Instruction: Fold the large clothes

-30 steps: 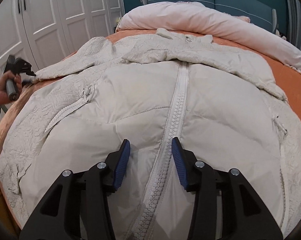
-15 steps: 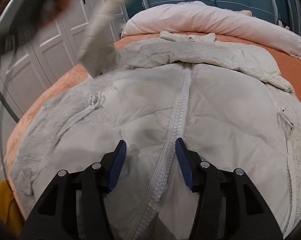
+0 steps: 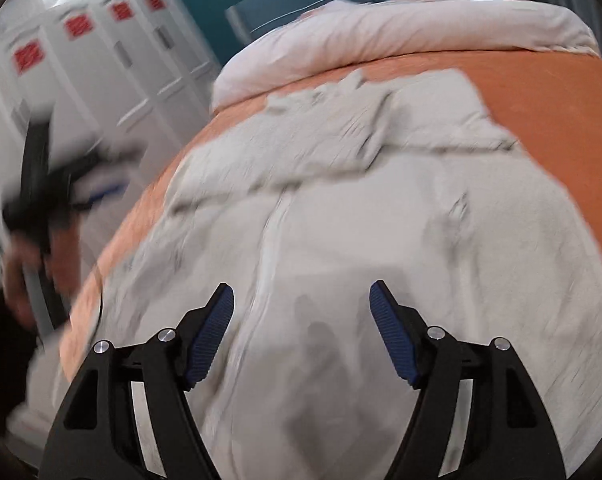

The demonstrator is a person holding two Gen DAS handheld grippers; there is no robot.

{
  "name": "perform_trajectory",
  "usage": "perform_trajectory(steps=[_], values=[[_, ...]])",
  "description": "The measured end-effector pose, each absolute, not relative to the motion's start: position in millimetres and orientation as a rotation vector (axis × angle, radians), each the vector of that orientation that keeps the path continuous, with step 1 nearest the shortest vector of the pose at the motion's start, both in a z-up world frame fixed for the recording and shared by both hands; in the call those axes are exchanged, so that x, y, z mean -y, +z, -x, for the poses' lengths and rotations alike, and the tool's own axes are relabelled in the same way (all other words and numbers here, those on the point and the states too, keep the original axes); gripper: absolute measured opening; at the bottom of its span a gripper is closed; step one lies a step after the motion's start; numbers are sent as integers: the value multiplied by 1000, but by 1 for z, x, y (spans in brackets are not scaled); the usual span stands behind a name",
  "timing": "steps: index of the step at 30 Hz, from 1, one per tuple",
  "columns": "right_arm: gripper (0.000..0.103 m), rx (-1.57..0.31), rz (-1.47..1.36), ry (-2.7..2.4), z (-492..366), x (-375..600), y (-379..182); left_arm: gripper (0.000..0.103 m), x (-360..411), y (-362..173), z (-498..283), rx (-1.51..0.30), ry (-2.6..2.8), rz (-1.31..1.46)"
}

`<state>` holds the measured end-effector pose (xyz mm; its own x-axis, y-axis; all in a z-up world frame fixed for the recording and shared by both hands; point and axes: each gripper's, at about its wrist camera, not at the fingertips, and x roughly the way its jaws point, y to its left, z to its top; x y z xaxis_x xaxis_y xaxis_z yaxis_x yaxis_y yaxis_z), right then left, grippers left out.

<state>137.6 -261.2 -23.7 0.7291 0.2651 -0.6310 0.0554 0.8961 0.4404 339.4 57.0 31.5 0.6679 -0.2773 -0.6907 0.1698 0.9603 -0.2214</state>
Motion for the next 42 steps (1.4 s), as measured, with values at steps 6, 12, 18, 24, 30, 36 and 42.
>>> perform_trajectory(steps=[6,12,18,24,30,36,42], values=[[68,-708,-530,4,-214,297,-3,73,-117,-8,-361,-854,-49,271],[32,-906,-523,-43,-291,291,-40,66,-118,-36,-378,-876,48,281],[7,-505,-400,31,-276,279,52,59,-107,-56,-396,-894,97,229],[9,-899,-302,-108,-349,302,-70,67,-92,-84,-401,-915,135,134],[18,-846,-315,-142,-337,303,-66,68,-85,-88,-398,-898,156,90],[23,-638,-409,-202,-302,321,-19,68,-86,-91,-396,-885,163,89],[22,-857,-156,-86,-343,270,-53,70,-85,-92,-396,-884,165,90]])
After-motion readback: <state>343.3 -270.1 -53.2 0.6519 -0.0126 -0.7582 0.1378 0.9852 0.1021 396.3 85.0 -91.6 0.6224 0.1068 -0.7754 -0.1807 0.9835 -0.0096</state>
